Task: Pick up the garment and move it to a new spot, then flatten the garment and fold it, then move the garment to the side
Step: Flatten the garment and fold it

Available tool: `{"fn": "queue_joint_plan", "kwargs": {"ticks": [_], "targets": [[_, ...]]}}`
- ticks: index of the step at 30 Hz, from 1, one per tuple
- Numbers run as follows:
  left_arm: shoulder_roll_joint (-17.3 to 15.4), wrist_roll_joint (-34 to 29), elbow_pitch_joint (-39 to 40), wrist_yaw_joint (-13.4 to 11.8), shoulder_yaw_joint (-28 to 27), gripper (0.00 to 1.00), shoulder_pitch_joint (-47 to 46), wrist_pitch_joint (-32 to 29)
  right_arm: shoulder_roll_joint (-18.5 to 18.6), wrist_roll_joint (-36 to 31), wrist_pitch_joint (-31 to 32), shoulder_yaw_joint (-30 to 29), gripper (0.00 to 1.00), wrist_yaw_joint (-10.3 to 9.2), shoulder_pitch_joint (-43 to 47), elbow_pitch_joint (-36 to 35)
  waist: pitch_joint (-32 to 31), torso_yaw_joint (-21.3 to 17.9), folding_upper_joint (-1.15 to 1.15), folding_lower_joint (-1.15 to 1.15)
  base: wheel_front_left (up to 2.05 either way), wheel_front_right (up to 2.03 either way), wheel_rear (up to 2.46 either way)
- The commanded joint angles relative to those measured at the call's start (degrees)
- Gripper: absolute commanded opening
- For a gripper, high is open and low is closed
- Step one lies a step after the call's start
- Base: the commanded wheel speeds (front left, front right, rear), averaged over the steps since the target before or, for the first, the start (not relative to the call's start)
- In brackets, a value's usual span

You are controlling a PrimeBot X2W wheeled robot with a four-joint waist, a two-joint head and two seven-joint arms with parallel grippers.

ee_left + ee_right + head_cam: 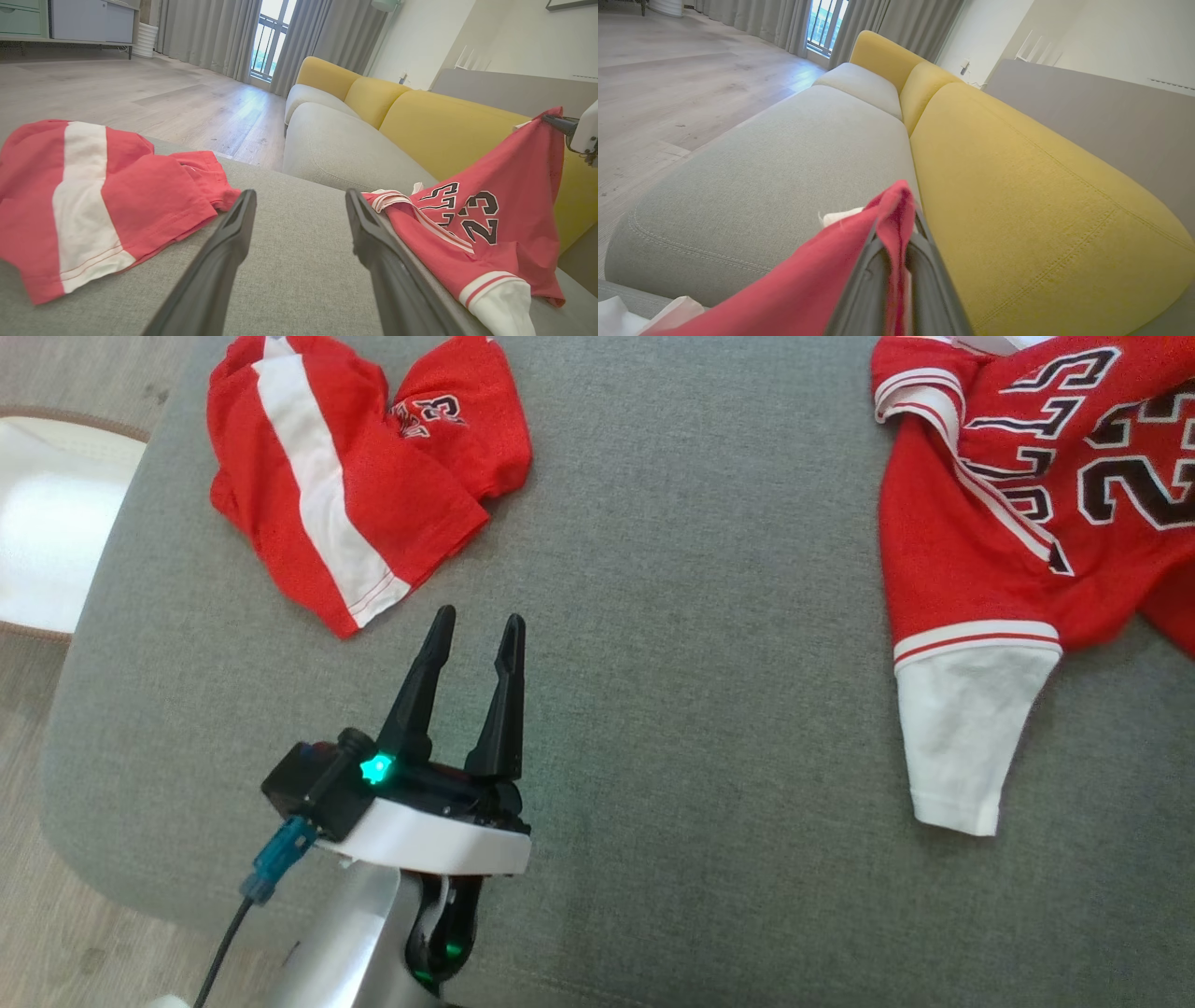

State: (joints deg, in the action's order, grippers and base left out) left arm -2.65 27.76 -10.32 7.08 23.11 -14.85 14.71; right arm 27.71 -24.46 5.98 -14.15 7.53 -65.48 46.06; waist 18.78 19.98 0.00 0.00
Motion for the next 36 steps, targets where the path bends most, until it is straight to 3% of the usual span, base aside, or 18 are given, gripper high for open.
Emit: {"fn": "queue_joint_plan", "kwargs": {"ticks": [1,8,17,26,31,32,36], "targets": [[-0.22,0.13,1.87,0.01,-1.53,1.00,-1.53,0.29,0.10,-0.27,-0.42,0.39,1.00,-0.04,-1.15,-1.49,0.11,0.12,0.00,0.00,0.00,0.00,0.00],[-0.22,-0.62,1.98,-0.35,-2.93,1.00,-1.22,0.29,-5.65,0.43,-6.49,0.14,1.00,-0.04,0.49,1.71,-0.95,-2.84,0.00,0.00,0.00,0.00,0.00],[-0.22,-2.47,2.14,-0.24,-5.63,1.00,-0.61,0.29,-14.67,9.41,-17.17,2.26,1.00,-0.04,7.50,1.37,-4.92,-9.41,0.00,0.00,0.00,0.00,0.00],[-0.22,-3.20,2.73,-0.62,-7.68,1.00,2.34,0.29,-23.55,22.79,-20.43,8.36,1.00,-0.04,27.07,-12.03,-9.96,-14.12,0.00,0.00,0.00,0.00,0.00],[-0.22,-3.58,2.76,-0.68,-8.33,1.00,3.84,0.29,-24.75,29.33,-20.66,12.32,1.00,-0.04,40.53,-20.81,-11.79,-15.41,0.00,0.00,0.00,0.00,0.00],[-0.22,-3.67,2.83,-0.70,-8.47,1.00,4.25,0.29,-24.79,33.14,-20.70,14.52,1.00,-0.04,44.87,-23.24,-12.19,-15.63,0.00,0.00,0.00,0.00,0.00],[-0.22,-3.99,2.90,-0.66,-8.49,1.00,4.99,0.29,-24.82,36.39,-20.73,16.47,1.00,-0.04,49.73,-25.83,-12.56,-15.85,0.00,0.00,0.00,0.00,0.00]]}}
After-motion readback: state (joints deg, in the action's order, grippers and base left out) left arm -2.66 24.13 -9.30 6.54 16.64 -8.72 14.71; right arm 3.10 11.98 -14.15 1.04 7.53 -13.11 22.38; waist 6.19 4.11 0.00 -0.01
